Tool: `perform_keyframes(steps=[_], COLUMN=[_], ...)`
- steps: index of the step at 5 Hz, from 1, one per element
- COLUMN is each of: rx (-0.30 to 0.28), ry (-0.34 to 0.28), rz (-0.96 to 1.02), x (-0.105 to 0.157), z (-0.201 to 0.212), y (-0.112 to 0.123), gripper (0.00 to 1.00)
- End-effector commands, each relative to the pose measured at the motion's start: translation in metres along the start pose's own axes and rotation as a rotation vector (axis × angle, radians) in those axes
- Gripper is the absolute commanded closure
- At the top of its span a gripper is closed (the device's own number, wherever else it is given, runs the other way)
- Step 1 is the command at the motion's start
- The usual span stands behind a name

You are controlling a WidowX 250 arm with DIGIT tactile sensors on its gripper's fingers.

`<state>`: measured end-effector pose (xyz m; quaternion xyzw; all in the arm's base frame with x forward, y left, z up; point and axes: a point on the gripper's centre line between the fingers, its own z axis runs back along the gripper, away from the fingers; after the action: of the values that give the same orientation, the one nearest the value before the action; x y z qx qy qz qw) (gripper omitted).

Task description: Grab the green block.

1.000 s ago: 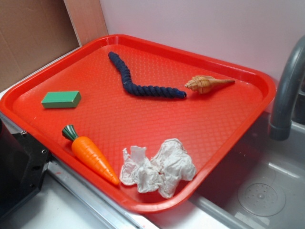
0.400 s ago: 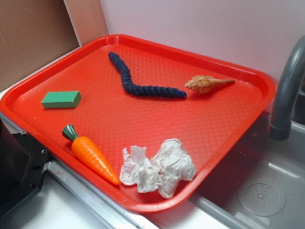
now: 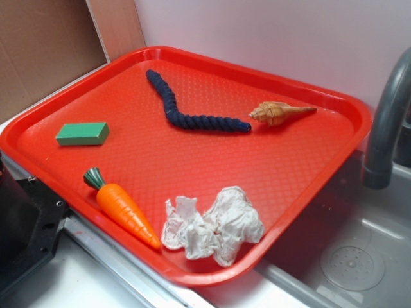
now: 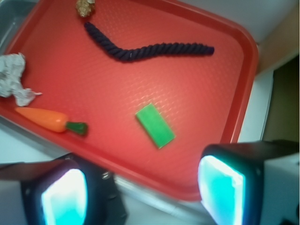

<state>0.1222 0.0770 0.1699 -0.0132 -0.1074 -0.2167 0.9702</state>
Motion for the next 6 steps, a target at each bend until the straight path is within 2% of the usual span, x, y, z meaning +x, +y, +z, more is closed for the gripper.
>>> perform_keyframes(steps=[1, 2, 3, 4, 5, 6], rx=[0.079, 0.092, 0.079, 0.036, 0.018, -0.048], ry=[-0.038, -0.046, -0.035, -0.019, 0.026, 0.034], rz=[-0.286, -0.373, -0.421, -0.493, -0.519, -0.566], x=[0.017, 0.019, 0.019, 0.018, 0.017, 0.019], z=[-0.039, -0.067, -0.091, -0.117, -0.135, -0.153], y=[0.011, 0.011, 0.015, 0.013, 0.01, 0.001], gripper=[0.0, 0.0, 0.0, 0.0, 0.0, 0.0])
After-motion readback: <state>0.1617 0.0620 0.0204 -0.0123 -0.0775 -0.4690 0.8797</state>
